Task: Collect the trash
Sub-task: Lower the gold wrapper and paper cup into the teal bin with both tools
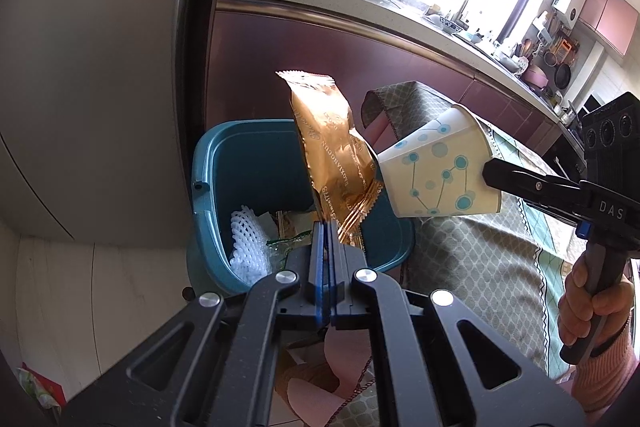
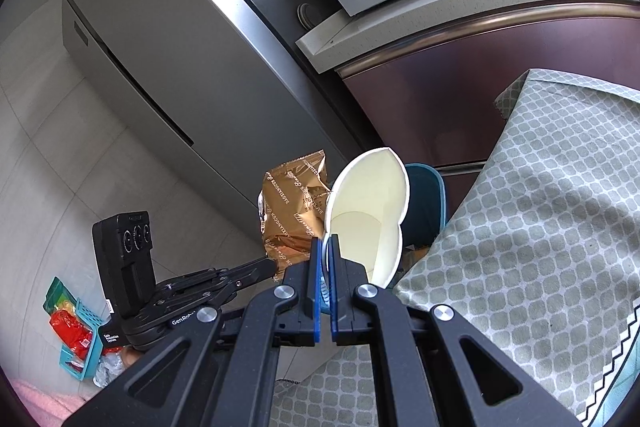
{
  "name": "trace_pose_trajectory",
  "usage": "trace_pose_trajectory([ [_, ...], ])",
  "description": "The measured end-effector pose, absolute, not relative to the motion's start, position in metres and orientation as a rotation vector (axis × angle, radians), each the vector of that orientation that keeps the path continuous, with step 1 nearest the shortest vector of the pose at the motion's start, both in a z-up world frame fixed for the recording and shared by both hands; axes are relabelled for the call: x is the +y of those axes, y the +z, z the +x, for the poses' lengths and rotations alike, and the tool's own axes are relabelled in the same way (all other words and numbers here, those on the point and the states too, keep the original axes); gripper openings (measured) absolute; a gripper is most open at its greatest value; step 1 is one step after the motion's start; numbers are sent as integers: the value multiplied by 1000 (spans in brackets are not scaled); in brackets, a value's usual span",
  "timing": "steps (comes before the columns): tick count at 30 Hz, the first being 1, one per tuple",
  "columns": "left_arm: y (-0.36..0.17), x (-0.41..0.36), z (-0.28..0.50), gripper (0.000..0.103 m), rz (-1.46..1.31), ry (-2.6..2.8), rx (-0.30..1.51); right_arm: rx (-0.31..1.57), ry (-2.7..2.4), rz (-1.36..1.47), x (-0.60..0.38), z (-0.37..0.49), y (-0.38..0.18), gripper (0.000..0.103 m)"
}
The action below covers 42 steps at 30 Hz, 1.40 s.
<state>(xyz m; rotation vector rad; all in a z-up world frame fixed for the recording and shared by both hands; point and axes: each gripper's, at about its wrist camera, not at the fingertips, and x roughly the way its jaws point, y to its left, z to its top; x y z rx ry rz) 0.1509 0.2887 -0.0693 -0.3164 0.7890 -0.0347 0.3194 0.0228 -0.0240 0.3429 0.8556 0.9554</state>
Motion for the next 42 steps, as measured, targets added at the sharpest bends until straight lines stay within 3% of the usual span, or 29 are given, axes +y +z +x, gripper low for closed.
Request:
trace_pose_trajectory([
  [42,-123,284,184,2,-324,16,894,954,918,273,69,343,-51,3],
])
